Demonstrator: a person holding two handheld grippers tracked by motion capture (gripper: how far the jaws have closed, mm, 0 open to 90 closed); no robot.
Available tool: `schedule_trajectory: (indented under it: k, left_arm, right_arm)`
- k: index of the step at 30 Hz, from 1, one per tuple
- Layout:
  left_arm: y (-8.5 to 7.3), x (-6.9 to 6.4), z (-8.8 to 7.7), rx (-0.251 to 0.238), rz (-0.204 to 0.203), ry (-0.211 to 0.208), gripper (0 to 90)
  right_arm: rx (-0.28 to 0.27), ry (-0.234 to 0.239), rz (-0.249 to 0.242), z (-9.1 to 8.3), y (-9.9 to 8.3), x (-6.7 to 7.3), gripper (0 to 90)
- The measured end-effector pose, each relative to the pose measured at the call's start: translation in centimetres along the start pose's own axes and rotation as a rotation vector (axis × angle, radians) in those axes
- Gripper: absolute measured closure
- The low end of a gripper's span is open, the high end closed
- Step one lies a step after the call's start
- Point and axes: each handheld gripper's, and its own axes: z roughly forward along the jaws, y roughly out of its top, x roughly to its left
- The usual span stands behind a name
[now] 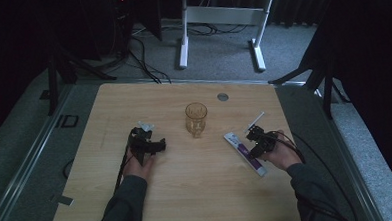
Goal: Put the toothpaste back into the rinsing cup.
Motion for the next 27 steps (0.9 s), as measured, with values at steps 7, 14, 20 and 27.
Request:
schedule_trajectory:
  k: [7,14,20,27]
  left_arm:
    - [0.0,0.0,0.0,0.000,0.000,0.000,12.8]
    - [0.0,0.0,0.0,0.000,0.000,0.000,12.8]
    - [0.0,0.0,0.0,0.000,0.000,0.000,12.8]
    - [0.0,0.0,0.0,0.000,0.000,0.000,12.8]
  right_arm:
    - [0.019,-0.001,-0.009,0.2,0.4,-0.1,52.7]
    - [0.039,-0.001,-0.020,0.3,0.7,-0.3,52.6]
    - [0.061,-0.002,-0.025,0.4,0.8,-0.4,52.6]
    - [0.075,-0.008,-0.037,0.5,1.1,-0.5,52.7]
